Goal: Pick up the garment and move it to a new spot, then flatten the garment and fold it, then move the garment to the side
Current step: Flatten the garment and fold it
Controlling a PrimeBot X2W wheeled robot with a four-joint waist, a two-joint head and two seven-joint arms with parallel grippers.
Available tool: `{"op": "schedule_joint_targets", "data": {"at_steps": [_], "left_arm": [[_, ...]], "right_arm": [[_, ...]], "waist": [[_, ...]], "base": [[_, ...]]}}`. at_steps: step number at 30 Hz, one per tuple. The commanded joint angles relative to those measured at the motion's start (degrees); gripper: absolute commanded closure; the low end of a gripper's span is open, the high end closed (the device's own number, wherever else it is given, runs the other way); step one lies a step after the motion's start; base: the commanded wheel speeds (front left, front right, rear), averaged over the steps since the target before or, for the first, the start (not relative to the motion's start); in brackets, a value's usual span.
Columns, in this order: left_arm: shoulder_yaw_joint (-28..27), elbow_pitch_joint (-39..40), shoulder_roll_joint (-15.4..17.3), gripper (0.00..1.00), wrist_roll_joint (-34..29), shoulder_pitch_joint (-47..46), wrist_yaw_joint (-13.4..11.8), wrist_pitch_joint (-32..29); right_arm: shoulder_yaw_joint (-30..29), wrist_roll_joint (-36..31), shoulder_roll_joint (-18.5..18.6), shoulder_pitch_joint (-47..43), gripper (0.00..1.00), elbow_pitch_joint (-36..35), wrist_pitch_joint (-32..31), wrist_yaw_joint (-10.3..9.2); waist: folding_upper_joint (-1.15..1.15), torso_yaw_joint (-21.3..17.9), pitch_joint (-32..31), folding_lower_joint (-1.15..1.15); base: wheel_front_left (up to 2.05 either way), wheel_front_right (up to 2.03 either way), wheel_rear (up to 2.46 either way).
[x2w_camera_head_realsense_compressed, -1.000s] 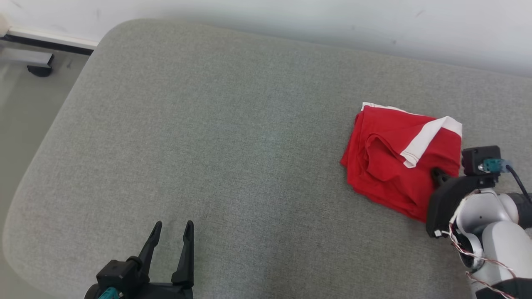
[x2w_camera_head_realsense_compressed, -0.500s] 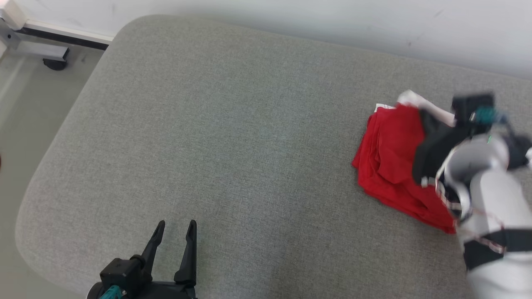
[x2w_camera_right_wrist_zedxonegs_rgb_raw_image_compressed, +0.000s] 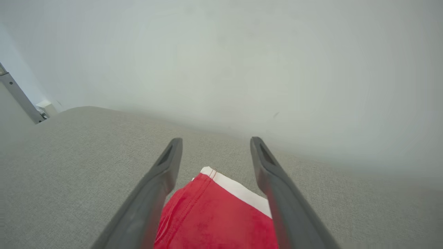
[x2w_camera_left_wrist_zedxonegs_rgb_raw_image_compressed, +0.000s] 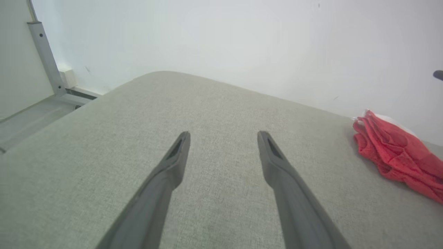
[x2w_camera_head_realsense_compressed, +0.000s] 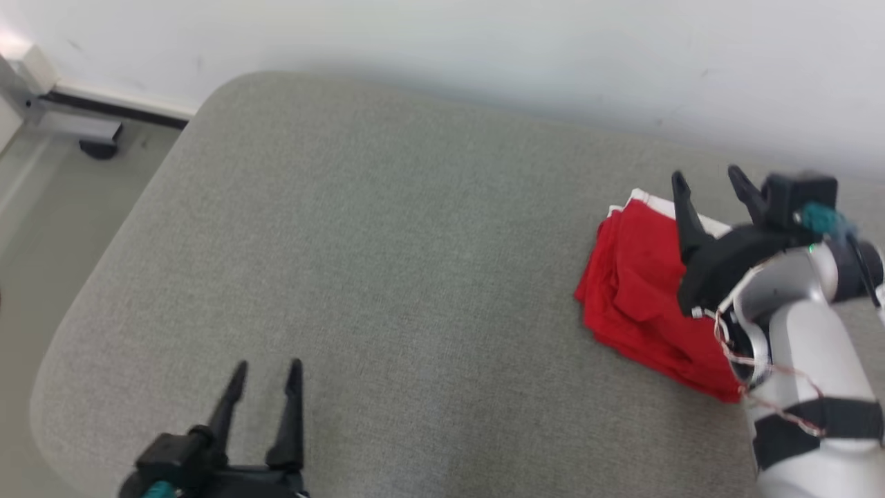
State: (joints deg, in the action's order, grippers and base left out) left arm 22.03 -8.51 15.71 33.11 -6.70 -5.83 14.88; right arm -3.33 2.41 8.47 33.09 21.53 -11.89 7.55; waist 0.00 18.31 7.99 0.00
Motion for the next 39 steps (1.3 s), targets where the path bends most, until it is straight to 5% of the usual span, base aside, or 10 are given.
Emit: {"op": "schedule_joint_targets", "data": {"at_steps": [1, 13, 24, 30, 39], "left_arm": [[-1.3, 1.6, 0.4, 0.0, -1.4, 1.2, -0.1, 0.4], [-9.0, 7.0, -3.5, 0.0, -9.1, 4.8, 2.5, 0.3], [-14.8, -2.1, -7.6, 0.0, -12.2, 5.1, 6.1, 0.3], [-17.8, -5.2, -8.3, 0.0, -15.0, 6.5, 9.8, 0.3], [-20.6, -6.3, -9.9, 0.0, -18.5, 9.4, 11.8, 0.3]], "right_arm": [[-1.2, 0.5, -1.4, -2.2, 0.0, -1.1, 1.6, -0.14], [-7.5, 1.2, -4.7, -19.2, 0.0, -14.4, 9.2, -0.14], [-6.5, 3.4, -5.6, -35.5, 0.0, -22.6, 13.7, -0.14], [-2.9, 3.1, -4.0, -37.8, 0.0, -19.4, 17.5, -0.14], [-2.4, 2.8, -3.5, -37.7, 0.0, -13.7, 20.5, -0.14]], "waist": [[0.0, -1.7, -2.4, 0.0], [0.0, -7.3, -7.2, 0.0], [0.0, -14.3, -9.6, 0.0], [0.0, -17.9, -10.4, 0.0], [0.0, -18.8, -11.3, 0.0]], "base": [[0.0, 0.0, 0.0], [0.0, 0.0, 0.0], [0.0, 0.0, 0.0], [0.0, 0.0, 0.0], [0.0, 0.0, 0.0]]}}
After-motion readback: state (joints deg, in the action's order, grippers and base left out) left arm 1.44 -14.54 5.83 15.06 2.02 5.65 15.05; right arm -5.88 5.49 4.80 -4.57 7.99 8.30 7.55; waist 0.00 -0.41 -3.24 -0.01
